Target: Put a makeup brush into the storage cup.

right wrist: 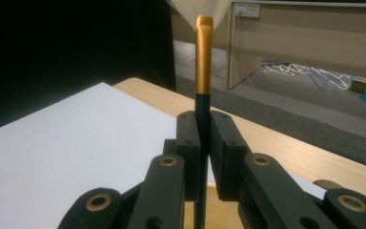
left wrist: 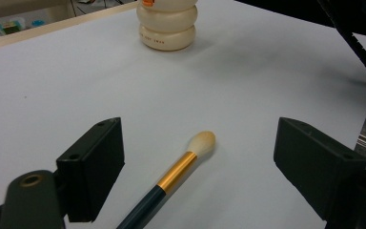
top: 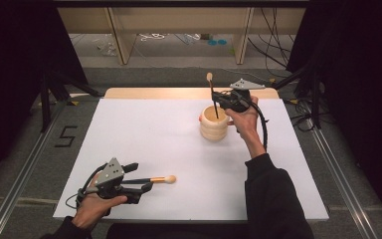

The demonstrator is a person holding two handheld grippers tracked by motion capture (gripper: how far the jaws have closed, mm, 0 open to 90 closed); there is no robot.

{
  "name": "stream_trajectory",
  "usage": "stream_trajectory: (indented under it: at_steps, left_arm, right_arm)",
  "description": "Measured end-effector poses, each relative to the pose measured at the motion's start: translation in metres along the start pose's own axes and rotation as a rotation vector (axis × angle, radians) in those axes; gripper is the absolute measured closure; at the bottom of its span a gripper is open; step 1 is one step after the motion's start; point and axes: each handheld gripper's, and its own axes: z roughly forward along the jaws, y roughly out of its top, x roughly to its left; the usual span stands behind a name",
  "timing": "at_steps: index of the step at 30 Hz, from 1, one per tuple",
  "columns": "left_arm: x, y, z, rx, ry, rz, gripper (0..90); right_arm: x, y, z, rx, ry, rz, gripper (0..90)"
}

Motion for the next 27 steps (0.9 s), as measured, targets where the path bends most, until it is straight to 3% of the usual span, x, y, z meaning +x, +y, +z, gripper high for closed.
stream_trajectory:
  at_steps: [3, 9, 20, 27]
  left_arm:
    - [-0.002, -0.001, 0.001, 0.001, 0.001, -0.021, 17.1]
    - [-0.002, -0.001, 0.000, 0.004, -0.003, -0.017, 17.1]
    - [-0.002, -0.001, 0.000, 0.006, -0.002, -0.016, 17.1]
    - [-0.002, -0.001, 0.001, 0.006, -0.002, -0.018, 17.1]
  right_arm:
    - [-0.001, -0.002, 0.001, -0.004, -0.006, -0.006, 83.0]
    - [0.001, -0.008, 0.005, -0.001, -0.014, 0.012, 83.0]
    - [0.002, -0.012, 0.008, 0.010, -0.022, -0.008, 83.0]
    - [0.002, -0.018, 0.009, 0.025, -0.023, 0.011, 83.0]
